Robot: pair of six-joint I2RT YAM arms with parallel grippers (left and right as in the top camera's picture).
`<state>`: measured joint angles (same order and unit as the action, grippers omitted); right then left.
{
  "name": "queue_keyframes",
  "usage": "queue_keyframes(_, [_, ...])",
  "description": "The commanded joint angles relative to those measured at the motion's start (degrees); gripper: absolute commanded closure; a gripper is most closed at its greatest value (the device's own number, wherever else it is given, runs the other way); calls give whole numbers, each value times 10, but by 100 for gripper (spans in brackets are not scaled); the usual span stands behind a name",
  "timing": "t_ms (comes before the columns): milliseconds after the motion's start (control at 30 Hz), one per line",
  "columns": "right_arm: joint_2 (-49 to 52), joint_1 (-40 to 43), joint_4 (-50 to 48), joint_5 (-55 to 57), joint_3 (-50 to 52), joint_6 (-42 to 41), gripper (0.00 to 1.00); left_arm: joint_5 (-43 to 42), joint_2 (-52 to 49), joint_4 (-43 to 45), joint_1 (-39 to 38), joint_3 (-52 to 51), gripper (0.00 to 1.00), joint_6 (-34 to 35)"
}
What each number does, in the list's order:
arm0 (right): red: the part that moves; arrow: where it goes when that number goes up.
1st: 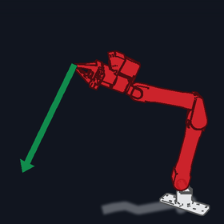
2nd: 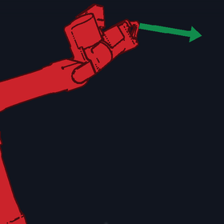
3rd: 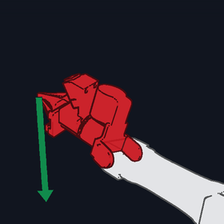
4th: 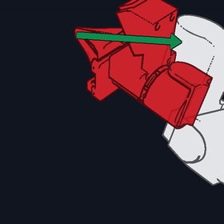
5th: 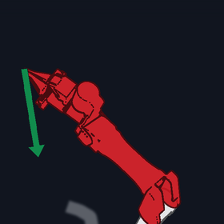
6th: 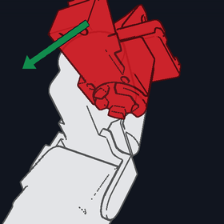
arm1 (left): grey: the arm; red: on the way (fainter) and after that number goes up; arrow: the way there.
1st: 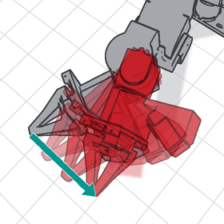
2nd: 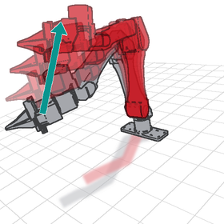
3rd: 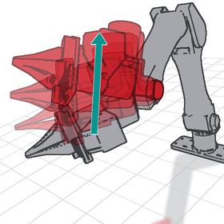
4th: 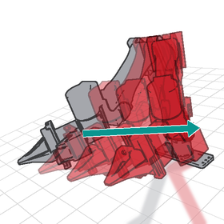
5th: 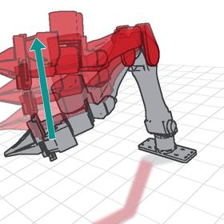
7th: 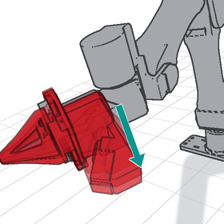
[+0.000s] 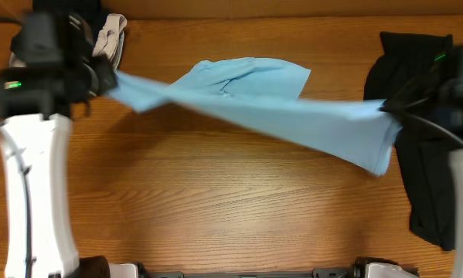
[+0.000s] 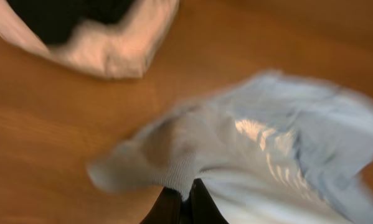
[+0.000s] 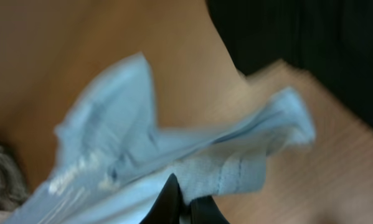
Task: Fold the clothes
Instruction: 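Lift the hem with both grippers and swing the shirt up and away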
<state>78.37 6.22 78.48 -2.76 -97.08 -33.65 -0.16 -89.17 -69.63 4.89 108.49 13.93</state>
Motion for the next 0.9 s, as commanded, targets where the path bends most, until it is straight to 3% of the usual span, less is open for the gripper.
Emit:
queue_keyframes(0, [-24, -1, 43, 57, -169, 39, 96, 8, 6, -37, 23, 162, 96, -24])
queue_keyframes(167, [-24, -1, 109, 77, -374, 52, 96, 9, 8, -98, 30, 392, 96, -38])
queue_keyframes(367, [-26, -1, 164, 88, -524, 74, 96, 48, 33, -133, 30, 559, 96, -48])
queue_keyframes(633, [-21, -1, 185, 94, -576, 115, 96, 111, 52, -132, 30, 572, 96, -48])
queue_keyframes(867, [52, -1, 169, 92, -544, 151, 96, 116, -23, -126, 30, 552, 96, -59])
